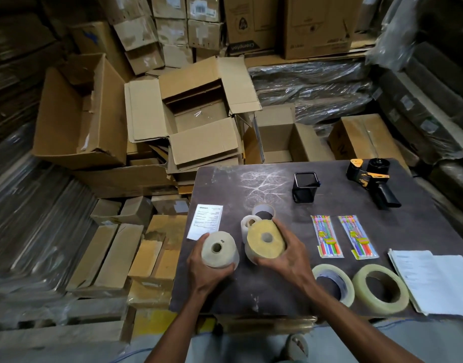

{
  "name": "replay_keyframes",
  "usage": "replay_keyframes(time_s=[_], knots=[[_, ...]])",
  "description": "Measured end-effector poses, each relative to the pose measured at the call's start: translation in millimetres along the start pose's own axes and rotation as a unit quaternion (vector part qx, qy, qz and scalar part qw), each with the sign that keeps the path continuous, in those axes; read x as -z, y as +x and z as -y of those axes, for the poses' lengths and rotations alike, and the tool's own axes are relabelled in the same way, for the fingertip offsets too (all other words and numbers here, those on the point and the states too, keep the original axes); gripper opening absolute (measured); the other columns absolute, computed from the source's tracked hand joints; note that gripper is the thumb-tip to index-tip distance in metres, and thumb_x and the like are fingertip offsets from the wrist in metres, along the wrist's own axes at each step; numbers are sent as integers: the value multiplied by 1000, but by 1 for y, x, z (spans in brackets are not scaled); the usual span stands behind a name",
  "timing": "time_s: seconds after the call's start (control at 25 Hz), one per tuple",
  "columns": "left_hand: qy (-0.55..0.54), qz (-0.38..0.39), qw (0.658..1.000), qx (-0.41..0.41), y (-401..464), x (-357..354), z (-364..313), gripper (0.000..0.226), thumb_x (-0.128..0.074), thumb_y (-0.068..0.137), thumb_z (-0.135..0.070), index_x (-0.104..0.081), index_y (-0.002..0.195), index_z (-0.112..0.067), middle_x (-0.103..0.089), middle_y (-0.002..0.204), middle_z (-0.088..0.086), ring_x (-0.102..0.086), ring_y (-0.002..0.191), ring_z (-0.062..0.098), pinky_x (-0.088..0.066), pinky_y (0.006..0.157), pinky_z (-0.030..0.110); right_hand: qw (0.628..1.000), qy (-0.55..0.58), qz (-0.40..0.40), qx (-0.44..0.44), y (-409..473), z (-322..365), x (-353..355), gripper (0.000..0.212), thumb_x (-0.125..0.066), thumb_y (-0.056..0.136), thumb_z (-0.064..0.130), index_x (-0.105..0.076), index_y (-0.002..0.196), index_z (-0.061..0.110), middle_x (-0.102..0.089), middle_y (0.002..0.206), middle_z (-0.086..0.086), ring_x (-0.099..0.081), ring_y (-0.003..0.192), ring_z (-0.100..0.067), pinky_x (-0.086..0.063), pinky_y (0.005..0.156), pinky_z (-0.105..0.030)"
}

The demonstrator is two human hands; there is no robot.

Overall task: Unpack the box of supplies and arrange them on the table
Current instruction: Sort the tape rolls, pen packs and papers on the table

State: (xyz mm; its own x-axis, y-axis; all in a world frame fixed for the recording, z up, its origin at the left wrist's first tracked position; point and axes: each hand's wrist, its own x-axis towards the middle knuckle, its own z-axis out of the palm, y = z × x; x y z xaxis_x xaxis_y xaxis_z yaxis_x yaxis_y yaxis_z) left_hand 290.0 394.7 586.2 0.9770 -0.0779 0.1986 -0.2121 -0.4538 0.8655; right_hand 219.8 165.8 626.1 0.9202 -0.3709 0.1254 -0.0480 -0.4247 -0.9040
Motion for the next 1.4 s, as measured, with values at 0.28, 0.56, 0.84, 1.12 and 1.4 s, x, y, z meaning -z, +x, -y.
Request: replay_keyframes(time_s=[0.28,0.56,0.84,1.12,1.4], knots=[[-10,-45,999,-27,54,-3,-50,98,-96,47,-35,-54,134,-22,-60,132,-7,-55,123,7,-48,98,19,998,23,-1,60,73,21,19,110,-97,47,39,-45,145,37,-58,133,21,-53,119,9,-46,98,-14],[3,-56,998,5,118,-11,-53,103,-94,42,-45,-52,135,-29,-58,133,-11,-53,123,9,-52,96,27,995,16,39,90,150,30,29,108,-94,52,46,-44,147,31,-56,137,14,-53,120,-1,-47,103,-25],[6,-30,999,21,205,-18,-33,99,-96,40,-36,-56,130,-28,-62,124,-10,-58,113,8,-54,87,22,996,-32,44,66,223,19,-6,108,-90,51,59,-41,145,36,-56,130,14,-54,115,-4,-53,97,-32],[51,28,998,32,310,-38,34,106,-93,38,-48,-49,133,-35,-62,126,-11,-59,118,14,-55,92,43,997,-75,7,-3,303,-13,-73,104,-88,47,64,-44,138,38,-59,127,13,-57,114,-6,-54,97,-34],[60,47,995,67,372,-69,72,105,-85,36,-50,-49,133,-33,-60,125,-5,-56,116,20,-48,95,35,992,-111,22,-51,361,-63,-123,110,-84,45,67,-41,140,34,-56,131,8,-53,117,-11,-51,101,-37]])
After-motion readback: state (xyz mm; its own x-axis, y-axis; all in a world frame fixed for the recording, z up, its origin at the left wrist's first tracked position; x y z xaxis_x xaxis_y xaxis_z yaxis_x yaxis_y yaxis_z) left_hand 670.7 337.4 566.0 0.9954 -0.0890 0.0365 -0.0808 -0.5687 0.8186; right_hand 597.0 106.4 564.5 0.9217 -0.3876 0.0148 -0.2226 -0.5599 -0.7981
